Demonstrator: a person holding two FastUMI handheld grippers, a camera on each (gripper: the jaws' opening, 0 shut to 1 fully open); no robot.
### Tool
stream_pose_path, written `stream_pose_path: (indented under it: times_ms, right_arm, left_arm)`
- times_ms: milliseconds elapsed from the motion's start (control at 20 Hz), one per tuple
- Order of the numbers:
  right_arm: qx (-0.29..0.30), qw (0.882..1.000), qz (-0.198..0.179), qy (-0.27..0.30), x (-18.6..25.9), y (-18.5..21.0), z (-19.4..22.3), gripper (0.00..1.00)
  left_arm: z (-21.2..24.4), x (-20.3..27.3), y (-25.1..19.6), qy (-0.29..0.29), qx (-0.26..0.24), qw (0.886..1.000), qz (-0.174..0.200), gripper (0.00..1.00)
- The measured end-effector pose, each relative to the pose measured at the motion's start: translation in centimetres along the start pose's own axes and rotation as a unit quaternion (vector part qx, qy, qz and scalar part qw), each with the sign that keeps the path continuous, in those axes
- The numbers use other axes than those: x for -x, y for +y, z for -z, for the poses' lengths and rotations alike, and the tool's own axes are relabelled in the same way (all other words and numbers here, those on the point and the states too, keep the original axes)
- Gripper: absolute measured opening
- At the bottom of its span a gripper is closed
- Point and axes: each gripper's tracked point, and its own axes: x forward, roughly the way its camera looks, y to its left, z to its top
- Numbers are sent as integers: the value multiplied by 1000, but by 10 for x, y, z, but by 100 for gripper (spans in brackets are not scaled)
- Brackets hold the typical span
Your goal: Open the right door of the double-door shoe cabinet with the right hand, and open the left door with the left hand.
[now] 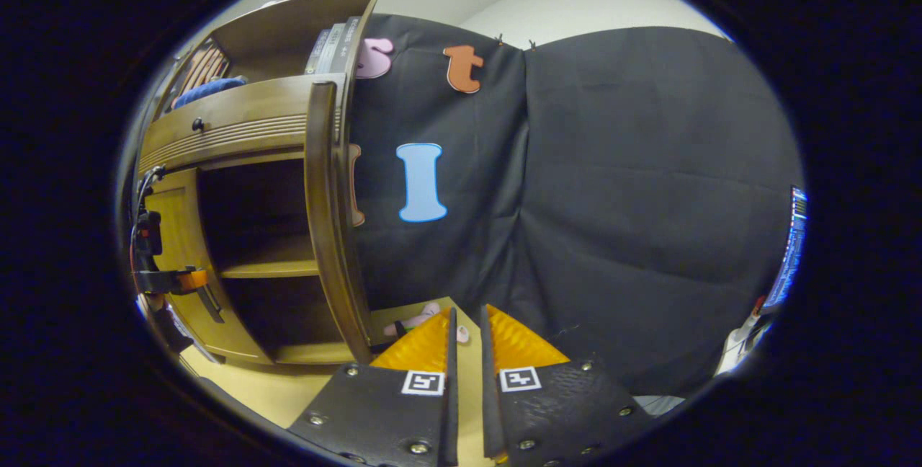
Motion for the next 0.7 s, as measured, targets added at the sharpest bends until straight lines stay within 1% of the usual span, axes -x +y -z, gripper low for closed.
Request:
stream_pose_path:
  times_ms: [100, 200, 250, 300, 450, 500, 700]
  right_arm:
    - [-3, 1000, 0, -1, 3, -1, 1, 14]
    - [-6, 1000, -1, 0, 5, -2, 1, 14]
    - [-6, 1000, -2, -1, 7, -1, 1, 14]
    - [-6, 1000, -2, -1, 7, -1, 1, 14]
    - [-8, 1000, -5, -2, 10, 1, 1, 14]
    - [-9, 1000, -6, -2, 11, 2, 1, 14]
    - [-9, 1000, -11, -1, 14, 6, 3, 14]
  left_arm:
    - [0, 2, 0, 0, 4, 1000, 2, 39]
    - [1, 6, 0, 0, 6, 1000, 6, 34]
    - [2, 9, 0, -2, 7, 1000, 9, 37]
    - [2, 10, 0, -3, 6, 1000, 11, 37]
    - [2, 9, 0, -5, -2, 1000, 16, 34]
    - [2, 9, 0, -5, -2, 1000, 17, 31]
    - [2, 11, 0, -7, 0, 1000, 22, 32]
